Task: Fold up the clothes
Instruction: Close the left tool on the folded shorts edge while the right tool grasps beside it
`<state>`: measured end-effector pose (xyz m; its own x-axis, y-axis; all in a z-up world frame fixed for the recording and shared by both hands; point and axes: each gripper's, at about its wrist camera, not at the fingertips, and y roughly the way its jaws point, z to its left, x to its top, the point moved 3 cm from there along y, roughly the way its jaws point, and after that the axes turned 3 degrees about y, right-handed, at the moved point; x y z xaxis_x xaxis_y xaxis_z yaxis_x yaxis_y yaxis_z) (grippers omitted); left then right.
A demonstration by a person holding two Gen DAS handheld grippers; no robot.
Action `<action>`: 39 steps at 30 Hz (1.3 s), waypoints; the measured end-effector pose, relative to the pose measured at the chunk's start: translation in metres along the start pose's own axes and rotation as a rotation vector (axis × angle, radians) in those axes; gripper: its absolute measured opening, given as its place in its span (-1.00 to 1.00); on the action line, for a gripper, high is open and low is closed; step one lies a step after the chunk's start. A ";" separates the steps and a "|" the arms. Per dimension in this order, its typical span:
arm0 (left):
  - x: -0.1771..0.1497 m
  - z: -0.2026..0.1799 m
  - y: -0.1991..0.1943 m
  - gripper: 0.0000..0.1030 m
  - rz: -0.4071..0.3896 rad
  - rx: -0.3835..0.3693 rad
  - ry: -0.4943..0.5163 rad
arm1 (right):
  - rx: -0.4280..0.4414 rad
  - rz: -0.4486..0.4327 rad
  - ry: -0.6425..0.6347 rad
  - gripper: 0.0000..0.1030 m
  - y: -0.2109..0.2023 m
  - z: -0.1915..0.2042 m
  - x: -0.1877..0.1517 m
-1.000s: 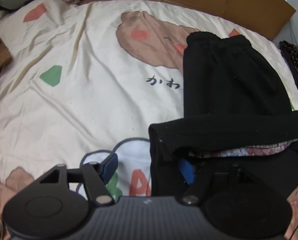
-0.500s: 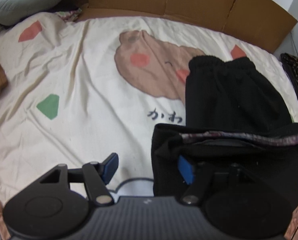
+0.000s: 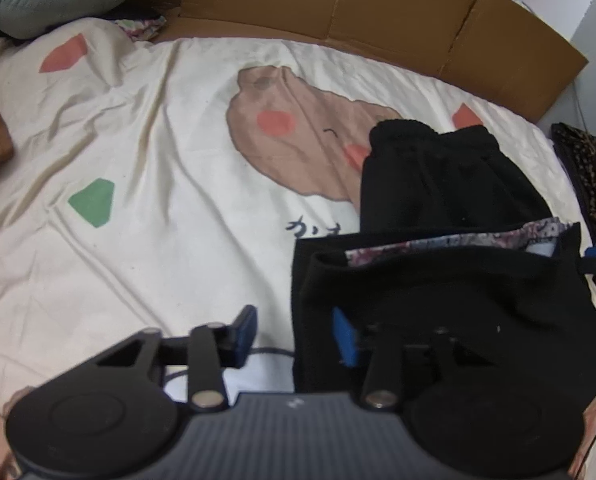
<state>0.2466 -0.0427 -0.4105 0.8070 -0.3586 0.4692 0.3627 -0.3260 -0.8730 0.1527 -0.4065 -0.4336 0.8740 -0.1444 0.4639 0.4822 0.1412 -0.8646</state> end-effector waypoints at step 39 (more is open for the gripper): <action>0.007 -0.006 0.032 -0.37 -0.053 0.010 0.043 | 0.042 -0.039 0.069 -0.27 0.028 -0.010 0.022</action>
<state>0.2607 -0.0608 -0.4340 0.7660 -0.3785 0.5196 0.4090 -0.3366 -0.8482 0.1853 -0.4157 -0.4498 0.8489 -0.2177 0.4817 0.5195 0.1751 -0.8364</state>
